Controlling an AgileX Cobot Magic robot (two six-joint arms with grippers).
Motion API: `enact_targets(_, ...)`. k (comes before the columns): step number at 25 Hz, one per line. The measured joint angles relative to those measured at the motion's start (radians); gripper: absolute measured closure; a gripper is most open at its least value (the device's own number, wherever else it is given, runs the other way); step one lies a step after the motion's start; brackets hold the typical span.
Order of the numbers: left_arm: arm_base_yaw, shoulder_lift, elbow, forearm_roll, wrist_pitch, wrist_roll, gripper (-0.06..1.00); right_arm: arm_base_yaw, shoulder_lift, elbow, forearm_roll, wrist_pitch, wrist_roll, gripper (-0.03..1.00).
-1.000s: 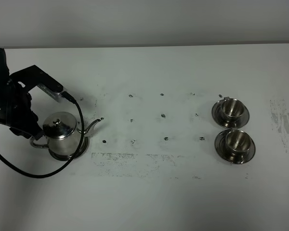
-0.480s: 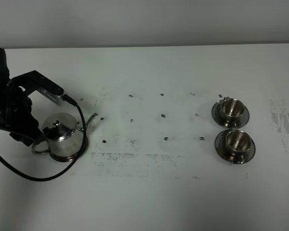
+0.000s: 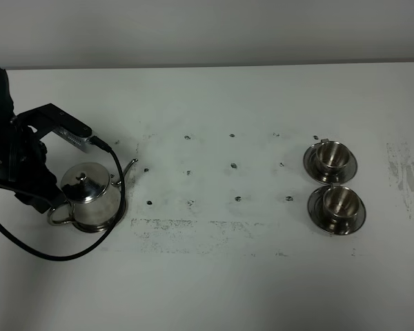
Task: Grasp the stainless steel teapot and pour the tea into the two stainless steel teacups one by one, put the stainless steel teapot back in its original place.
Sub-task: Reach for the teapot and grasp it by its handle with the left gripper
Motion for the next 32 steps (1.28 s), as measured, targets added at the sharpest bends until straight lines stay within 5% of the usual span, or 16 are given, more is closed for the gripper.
enact_targets(32, -0.004, -0.002, 0.000, -0.013, 0.061, 0.000, 0.58, 0.000, 0.000, 0.000, 0.000, 0.000, 0.000, 0.46)
